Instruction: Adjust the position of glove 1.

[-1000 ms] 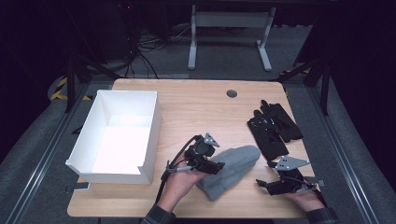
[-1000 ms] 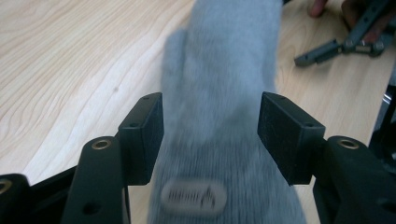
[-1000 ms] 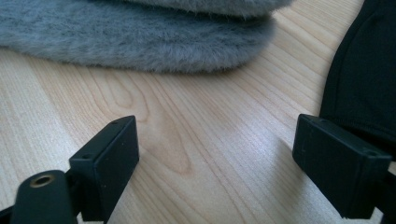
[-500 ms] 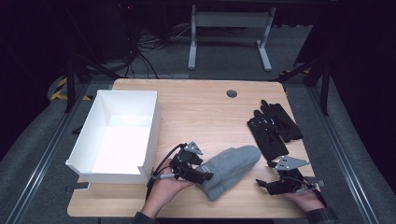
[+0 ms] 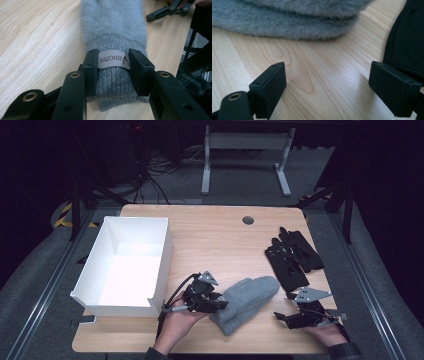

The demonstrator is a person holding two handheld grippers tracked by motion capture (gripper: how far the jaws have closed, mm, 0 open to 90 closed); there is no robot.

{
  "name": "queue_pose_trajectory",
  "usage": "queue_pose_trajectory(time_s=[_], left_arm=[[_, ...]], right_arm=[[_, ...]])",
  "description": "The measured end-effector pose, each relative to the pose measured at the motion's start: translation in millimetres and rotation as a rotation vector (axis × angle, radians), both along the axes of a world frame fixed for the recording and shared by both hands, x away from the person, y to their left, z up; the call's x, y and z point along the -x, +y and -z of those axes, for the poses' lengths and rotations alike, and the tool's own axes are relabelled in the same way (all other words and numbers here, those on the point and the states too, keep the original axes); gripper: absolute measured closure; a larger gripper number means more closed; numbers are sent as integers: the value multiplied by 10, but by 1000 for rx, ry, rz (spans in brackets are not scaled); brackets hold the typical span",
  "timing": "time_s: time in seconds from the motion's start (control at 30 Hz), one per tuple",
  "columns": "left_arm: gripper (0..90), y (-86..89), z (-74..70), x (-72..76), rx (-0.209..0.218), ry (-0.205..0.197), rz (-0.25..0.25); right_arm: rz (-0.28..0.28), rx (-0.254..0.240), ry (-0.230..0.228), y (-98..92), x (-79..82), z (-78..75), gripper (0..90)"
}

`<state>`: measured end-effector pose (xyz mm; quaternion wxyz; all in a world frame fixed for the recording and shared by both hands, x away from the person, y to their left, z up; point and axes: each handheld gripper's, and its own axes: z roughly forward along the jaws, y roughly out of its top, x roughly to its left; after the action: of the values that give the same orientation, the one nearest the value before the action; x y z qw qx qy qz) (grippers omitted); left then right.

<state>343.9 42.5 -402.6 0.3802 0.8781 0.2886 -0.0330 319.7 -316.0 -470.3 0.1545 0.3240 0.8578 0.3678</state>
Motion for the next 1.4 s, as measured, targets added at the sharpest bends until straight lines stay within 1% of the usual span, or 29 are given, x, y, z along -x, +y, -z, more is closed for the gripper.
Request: queue_pose_trajectory(time_s=[0.13, 0.2, 0.27, 0.33, 0.4, 0.47, 0.5, 0.57, 0.6, 0.7, 0.77, 0.83, 0.9, 1.0, 1.03, 1.07, 1.13, 1.17, 1.2, 1.23, 1.3, 1.4], left_arm=[[619, -38, -83, 72, 0, 7, -16], [614, -61, -123, 117, 0, 25, -41], [602, -73, -135, 143, -2, 22, -50], [585, -116, -105, 196, -15, 30, -59], [569, -133, -77, 210, -18, 34, -59], [562, -170, -5, 240, -43, 30, -49], [550, -179, 24, 250, -45, 20, -46], [515, -177, 45, 262, -35, 9, -46], [492, -165, 39, 254, -31, 0, -38], [387, -140, 9, 229, -9, -31, -23], [323, -144, -13, 209, -12, -67, -14], [276, -165, -31, 178, -15, -91, -10], [235, -193, -51, 119, -19, -99, 5], [175, -247, -57, 2, -15, -91, 23], [158, -259, -58, -23, -20, -84, 23], [150, -281, -53, -67, -15, -85, 34], [126, -320, -40, -135, -5, -83, 35], [112, -343, -31, -166, 4, -76, 39], [108, -370, -18, -203, 16, -72, 44], [107, -393, -7, -230, 18, -72, 53], [86, -451, 37, -274, 14, -65, 54], [61, -524, 114, -311, -17, -52, 58]], right_arm=[[1, 2, 0, 0, 1, -1, 148], [1, 2, -1, 0, 0, -1, 148], [1, 2, -1, -1, 0, -1, 148], [1, 2, -1, 0, 0, -1, 148], [0, 2, -1, 0, 0, -1, 148], [1, 2, -1, 0, 0, -1, 148], [1, 2, -1, 0, 1, -1, 149], [0, 2, -1, -1, 0, -1, 148], [0, 0, 0, 0, 0, 0, 149], [1, 2, -1, 0, 0, -1, 148], [0, 2, -1, 0, 0, -1, 148], [1, 2, 0, 0, 0, -1, 149], [0, 2, 0, 1, -1, -1, 148], [-1, 0, 1, 3, -4, 0, 148], [-1, 0, 0, 5, -6, 0, 148], [-1, 1, 0, 7, -7, 1, 147], [0, 2, 0, 9, -7, 0, 147], [-1, 1, 0, 9, -8, 1, 147], [-1, 2, 0, 9, -7, 0, 148], [0, 2, -1, 9, -6, 0, 147], [0, 3, -1, 9, -4, 0, 148], [0, 3, -1, 9, -4, 0, 148]])
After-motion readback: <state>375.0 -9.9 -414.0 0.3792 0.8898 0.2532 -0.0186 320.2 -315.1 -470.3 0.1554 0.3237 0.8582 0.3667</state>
